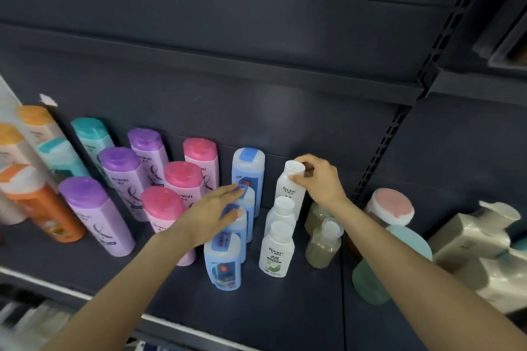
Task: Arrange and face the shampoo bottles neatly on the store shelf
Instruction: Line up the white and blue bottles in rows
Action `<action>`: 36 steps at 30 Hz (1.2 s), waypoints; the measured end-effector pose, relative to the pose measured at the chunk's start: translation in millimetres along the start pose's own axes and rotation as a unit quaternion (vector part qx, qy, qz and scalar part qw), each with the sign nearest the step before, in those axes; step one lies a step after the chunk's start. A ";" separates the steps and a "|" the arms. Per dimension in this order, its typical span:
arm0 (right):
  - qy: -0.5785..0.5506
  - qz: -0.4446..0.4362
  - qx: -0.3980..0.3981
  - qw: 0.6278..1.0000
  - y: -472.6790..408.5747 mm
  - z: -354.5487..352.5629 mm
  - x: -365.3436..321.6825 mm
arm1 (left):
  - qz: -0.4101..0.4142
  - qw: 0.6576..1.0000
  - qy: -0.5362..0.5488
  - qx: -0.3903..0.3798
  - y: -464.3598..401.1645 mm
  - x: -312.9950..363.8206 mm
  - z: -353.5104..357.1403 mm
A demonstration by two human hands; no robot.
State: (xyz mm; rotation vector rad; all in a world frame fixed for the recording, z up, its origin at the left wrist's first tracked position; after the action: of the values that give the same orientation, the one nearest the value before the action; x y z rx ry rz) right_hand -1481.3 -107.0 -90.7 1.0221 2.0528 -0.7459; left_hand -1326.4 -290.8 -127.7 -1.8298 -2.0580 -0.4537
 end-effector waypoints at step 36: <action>0.063 -0.121 -0.151 0.979 88.9 68.9 -85.4 | -0.081 0.971 -0.115 0.192 102.0 -15.9 -58.6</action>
State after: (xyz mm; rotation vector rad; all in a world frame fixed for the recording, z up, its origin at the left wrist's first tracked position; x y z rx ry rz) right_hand -1346.8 -148.1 -78.3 0.6714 2.3411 -0.4749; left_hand -1220.6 -319.9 -82.3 -1.5488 -2.2625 0.1224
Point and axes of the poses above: each hand's wrist, its own y-axis away from the middle knuckle, its own z-axis out of the palm, x = y × z, the point moved 3 cm from there along -y, towards the middle knuckle, and after that the axes turned 3 degrees about -y, right-handed, at the moved point
